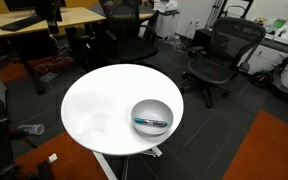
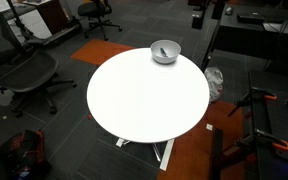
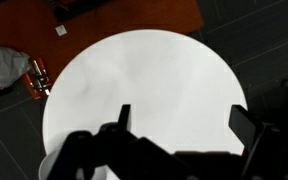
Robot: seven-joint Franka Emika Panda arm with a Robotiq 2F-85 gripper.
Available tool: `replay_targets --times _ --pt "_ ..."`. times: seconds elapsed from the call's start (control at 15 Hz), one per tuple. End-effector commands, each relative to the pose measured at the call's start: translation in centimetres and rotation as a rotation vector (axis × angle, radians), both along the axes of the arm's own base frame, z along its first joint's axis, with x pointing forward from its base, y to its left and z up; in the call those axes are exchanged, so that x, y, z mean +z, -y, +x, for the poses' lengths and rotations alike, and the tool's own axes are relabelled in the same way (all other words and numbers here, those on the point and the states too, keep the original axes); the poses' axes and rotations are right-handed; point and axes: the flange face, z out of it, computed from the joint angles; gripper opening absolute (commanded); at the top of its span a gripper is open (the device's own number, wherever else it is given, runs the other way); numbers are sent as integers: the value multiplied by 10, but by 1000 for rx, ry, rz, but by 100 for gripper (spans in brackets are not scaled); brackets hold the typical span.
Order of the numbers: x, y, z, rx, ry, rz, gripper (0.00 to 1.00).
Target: Remove the marker from the bowl and put it on the table
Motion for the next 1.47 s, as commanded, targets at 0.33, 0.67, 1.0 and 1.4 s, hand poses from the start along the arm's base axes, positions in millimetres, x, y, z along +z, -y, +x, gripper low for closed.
replay_targets --times 0.33,0.67,1.0,1.4 --pt "-43 55 15 -337 -19 -93 100" --pt "-81 101 29 -501 -6 -154 100" --pt "-117 139 39 -609 -4 -166 100" --pt "-138 151 35 -597 -35 -163 100"
